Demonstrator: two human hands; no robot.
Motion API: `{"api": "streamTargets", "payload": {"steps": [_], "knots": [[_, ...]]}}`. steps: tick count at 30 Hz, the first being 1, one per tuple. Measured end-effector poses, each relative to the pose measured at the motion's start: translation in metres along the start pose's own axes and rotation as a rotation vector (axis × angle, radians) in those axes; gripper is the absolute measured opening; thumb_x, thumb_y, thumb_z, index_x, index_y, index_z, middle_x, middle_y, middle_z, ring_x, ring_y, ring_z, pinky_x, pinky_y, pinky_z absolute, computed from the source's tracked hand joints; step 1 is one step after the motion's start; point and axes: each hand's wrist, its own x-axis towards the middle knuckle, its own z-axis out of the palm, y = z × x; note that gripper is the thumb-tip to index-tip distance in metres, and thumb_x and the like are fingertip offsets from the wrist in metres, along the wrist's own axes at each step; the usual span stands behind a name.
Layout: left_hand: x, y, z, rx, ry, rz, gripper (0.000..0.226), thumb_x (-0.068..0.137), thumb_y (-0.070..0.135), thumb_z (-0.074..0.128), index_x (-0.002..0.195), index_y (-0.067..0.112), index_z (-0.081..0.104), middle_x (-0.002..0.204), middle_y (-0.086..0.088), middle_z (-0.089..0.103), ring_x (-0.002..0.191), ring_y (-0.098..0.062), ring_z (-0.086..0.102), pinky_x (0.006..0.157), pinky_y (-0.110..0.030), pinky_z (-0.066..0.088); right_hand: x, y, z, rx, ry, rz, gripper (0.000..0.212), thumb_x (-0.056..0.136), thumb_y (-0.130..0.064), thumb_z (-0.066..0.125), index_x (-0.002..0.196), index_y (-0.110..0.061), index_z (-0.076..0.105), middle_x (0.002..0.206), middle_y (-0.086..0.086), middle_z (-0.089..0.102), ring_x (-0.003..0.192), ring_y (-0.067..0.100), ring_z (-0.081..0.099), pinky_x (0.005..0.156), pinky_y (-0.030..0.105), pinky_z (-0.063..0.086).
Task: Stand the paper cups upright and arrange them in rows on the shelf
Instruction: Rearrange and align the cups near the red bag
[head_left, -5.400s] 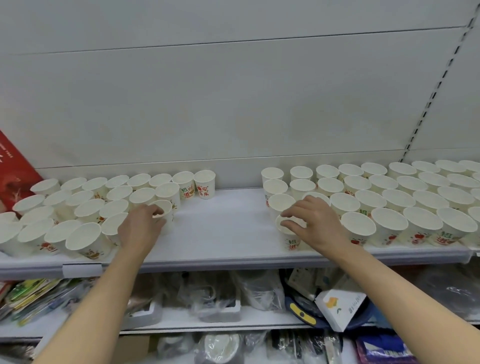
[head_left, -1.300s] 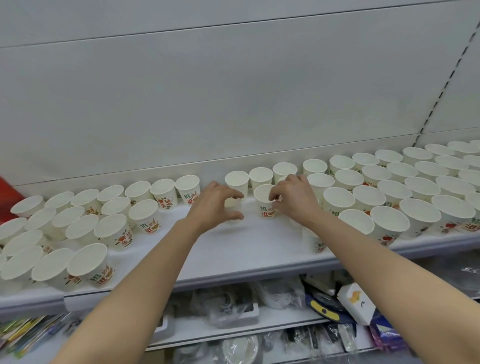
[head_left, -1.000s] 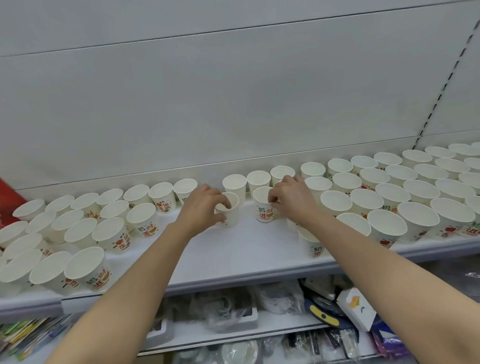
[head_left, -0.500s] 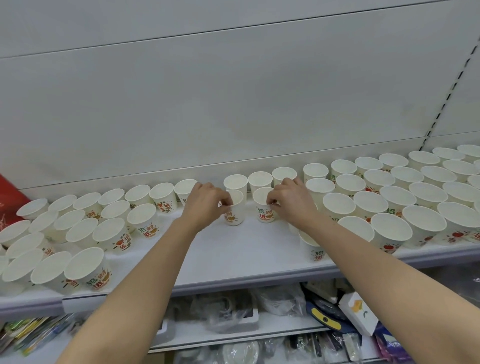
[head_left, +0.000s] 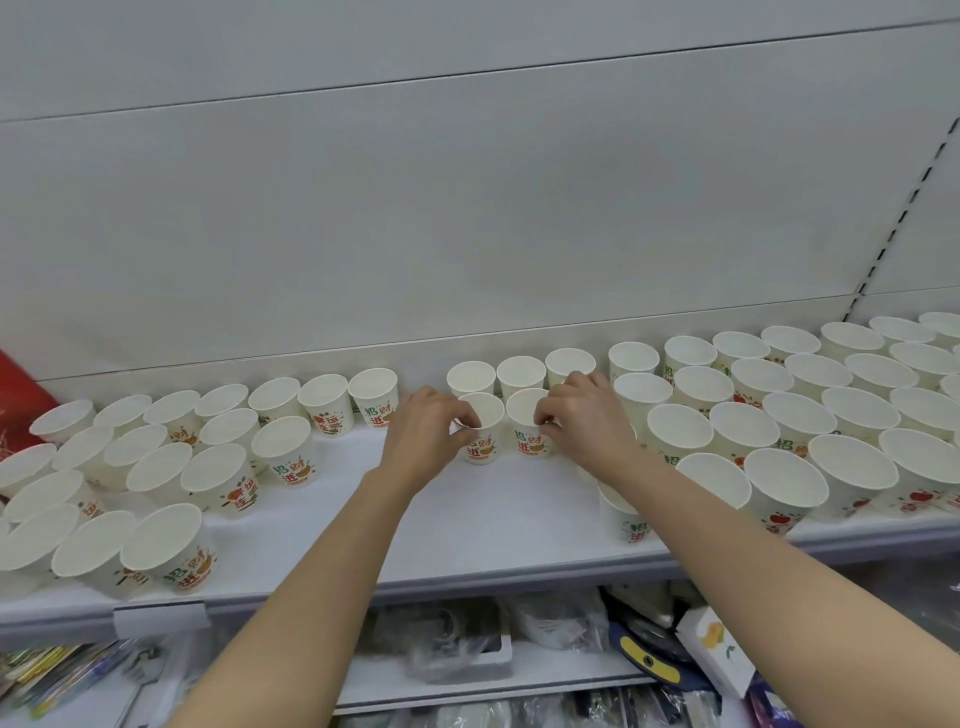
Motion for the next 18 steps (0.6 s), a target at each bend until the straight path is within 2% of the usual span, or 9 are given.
{"api": "streamTargets", "payload": {"steps": [6,9,11,13,15,18], "knots": [[-0.001,0.005,0.000,0.001,0.007,-0.034,0.014,0.081,0.035,0.074,0.094,0.031,0.072,0.093,0.011,0.070,0.091,-0.016,0.053,0.074,-0.029,0.038,0.001,-0.003,0.001,0.013,0.025,-0.001,0.019,0.057,-0.013,0.082,0.065,-0.022,0.067,0.063,-0.006,0.063,0.067,0.025,0.052,0.067,0.036,0.038],[-0.016,0.006,-0.006,-0.009,0.061,-0.039,0.022,0.081,0.036,0.075,0.101,0.030,0.071,0.104,0.012,0.069,0.097,-0.016,0.054,0.081,-0.030,0.042,-0.001,-0.012,-0.004,0.072,0.127,-0.003,0.019,0.062,-0.019,0.083,0.074,-0.021,0.069,0.070,-0.005,0.065,0.073,0.027,0.055,0.070,0.033,0.027],[-0.037,0.003,-0.014,-0.003,0.101,-0.074,0.022,0.083,0.036,0.073,0.104,0.030,0.071,0.109,0.012,0.068,0.103,-0.014,0.054,0.088,-0.029,0.043,-0.002,-0.025,-0.007,0.120,0.187,-0.028,0.016,0.067,-0.023,0.080,0.078,-0.020,0.070,0.075,-0.004,0.066,0.077,0.027,0.055,0.071,0.031,0.026],[-0.064,-0.004,-0.024,0.029,0.137,-0.133,0.022,0.085,0.037,0.071,0.106,0.031,0.070,0.110,0.012,0.066,0.106,-0.013,0.054,0.090,-0.027,0.044,-0.004,-0.045,-0.009,0.158,0.211,-0.052,0.015,0.068,-0.024,0.080,0.080,-0.020,0.070,0.076,-0.004,0.067,0.078,0.028,0.056,0.072,0.031,0.028],[-0.098,-0.017,-0.034,0.074,0.175,-0.212,0.021,0.085,0.037,0.071,0.106,0.033,0.071,0.107,0.013,0.066,0.102,-0.011,0.055,0.086,-0.025,0.043,-0.011,-0.070,-0.006,0.198,0.206,-0.063,0.016,0.069,-0.023,0.081,0.080,-0.020,0.070,0.077,-0.004,0.067,0.078,0.028,0.056,0.072,0.034,0.033],[-0.151,-0.044,-0.052,0.093,0.245,-0.328,0.017,0.080,0.033,0.077,0.097,0.031,0.073,0.098,0.011,0.068,0.094,-0.014,0.057,0.082,-0.031,0.050,-0.027,-0.111,0.007,0.257,0.176,-0.092,0.014,0.072,-0.026,0.080,0.082,-0.020,0.071,0.080,-0.005,0.068,0.079,0.023,0.057,0.069,0.036,0.044]]}}
